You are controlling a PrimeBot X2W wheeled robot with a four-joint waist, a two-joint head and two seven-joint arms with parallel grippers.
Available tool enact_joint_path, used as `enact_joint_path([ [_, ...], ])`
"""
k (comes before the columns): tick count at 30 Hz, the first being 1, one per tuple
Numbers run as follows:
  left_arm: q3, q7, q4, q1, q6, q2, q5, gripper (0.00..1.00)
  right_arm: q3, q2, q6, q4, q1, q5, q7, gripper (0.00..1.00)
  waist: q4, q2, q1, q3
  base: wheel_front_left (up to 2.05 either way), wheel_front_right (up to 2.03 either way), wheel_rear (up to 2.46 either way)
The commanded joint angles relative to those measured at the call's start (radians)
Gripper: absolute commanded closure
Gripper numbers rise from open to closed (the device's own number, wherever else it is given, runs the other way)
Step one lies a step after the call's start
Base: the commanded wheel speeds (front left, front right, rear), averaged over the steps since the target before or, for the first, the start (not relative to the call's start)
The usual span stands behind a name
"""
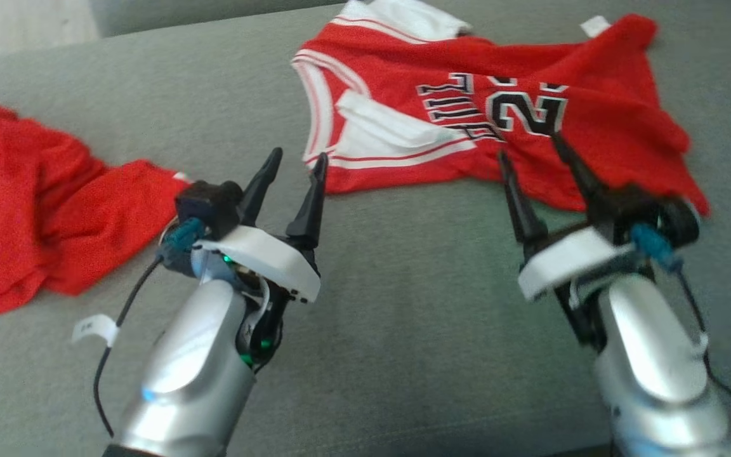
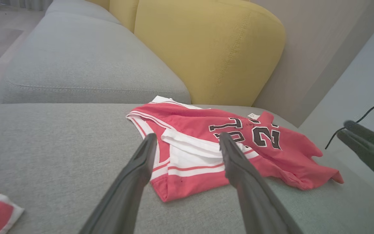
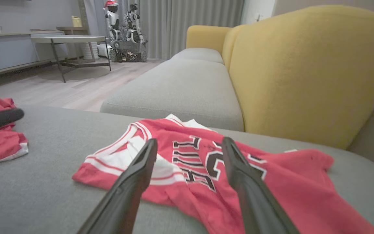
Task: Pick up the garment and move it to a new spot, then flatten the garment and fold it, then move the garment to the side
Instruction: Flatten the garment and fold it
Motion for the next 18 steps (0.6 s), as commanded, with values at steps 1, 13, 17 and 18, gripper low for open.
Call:
enact_joint_path([
  [1,0.022,-0.006,-0.042,-0.006,0.006,0.014,-0.002,0.0,0.013,-0.002,-0.001,-0.01,-0.025,0.008,0.004,0.0,0.046,0.0,-0.0001,0.004,0.0,0.0,0.0],
  [13,0.023,-0.006,-0.188,0.117,0.036,0.014,-0.012,0.0,0.071,-0.148,-0.001,0.319,-0.197,0.065,0.051,0.0,0.245,0.0,-0.0001,0.025,0.0,0.0,0.0],
  [17,0.016,-0.006,-0.2,0.133,0.035,0.014,-0.013,0.0,0.116,-0.194,-0.001,0.405,-0.246,0.097,0.05,0.0,0.29,0.0,-0.0001,0.041,0.0,0.0,0.0],
  [18,0.014,-0.006,-0.203,0.135,0.034,0.014,-0.014,0.0,0.125,-0.204,-0.001,0.427,-0.258,0.099,0.049,0.0,0.298,0.0,-0.0001,0.045,0.0,0.0,0.0],
])
